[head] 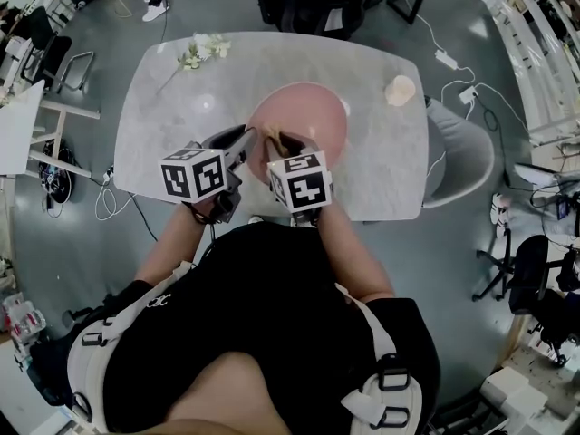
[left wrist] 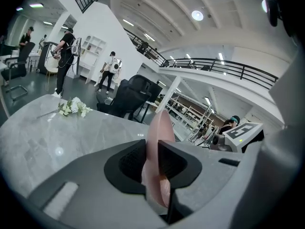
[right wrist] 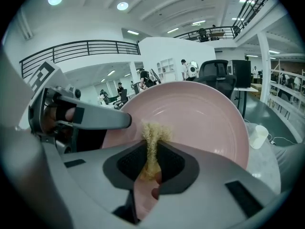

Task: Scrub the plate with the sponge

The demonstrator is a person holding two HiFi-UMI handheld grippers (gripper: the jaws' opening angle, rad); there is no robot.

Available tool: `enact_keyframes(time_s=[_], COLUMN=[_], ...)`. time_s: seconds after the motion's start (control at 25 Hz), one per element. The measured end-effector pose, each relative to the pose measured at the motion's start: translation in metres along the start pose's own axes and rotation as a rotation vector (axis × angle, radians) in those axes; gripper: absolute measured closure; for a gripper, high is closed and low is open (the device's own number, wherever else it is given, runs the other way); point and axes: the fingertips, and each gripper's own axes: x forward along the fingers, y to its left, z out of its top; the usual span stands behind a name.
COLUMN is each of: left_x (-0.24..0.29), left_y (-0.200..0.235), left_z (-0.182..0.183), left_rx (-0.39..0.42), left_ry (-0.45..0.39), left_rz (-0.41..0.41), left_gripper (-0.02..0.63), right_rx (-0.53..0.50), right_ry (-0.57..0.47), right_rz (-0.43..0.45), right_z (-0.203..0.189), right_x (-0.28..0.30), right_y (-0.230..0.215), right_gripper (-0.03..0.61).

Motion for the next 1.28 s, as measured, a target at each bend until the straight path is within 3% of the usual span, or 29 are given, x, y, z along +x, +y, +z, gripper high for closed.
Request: enact_keyframes(time_s=[0.16, 0.32, 0.84, 1.04, 1.28], left_x=[-0.001, -0.001, -0.005, 0.001, 0.007], left_y=[0.002, 0.005, 0.004, 0.022, 0.055], left_z=[-0.001, 0.000, 0.005, -0.006, -0.028], left_rx=[-0.032, -0.077, -0.097, -0.198, -0.299], left_ry=[0.002, -0.006, -0.010, 0.022, 0.052], left_rz=[-0.018, -0.035, -0.061, -0.043, 0.010], left_gripper=[0.543, 0.541, 0.535, 0.537, 0.540], right_rx=[0.015, 0.034, 0.095, 0.101, 0.063], right_ry=[-0.006, -0.001, 0.068, 0.064, -0.092], right_rz=[0.004, -0.047, -0.313, -0.301, -0.241], right_z=[0.002, 0.001, -0.028, -0.032, 0.000], right_x=[0.001, 0.000, -0.015, -0.016, -0.030], right_y=[-0.009, -0.030, -0.114, -0.114, -0.096], right_gripper=[0.515, 0.515, 0.515, 0.515, 0.515])
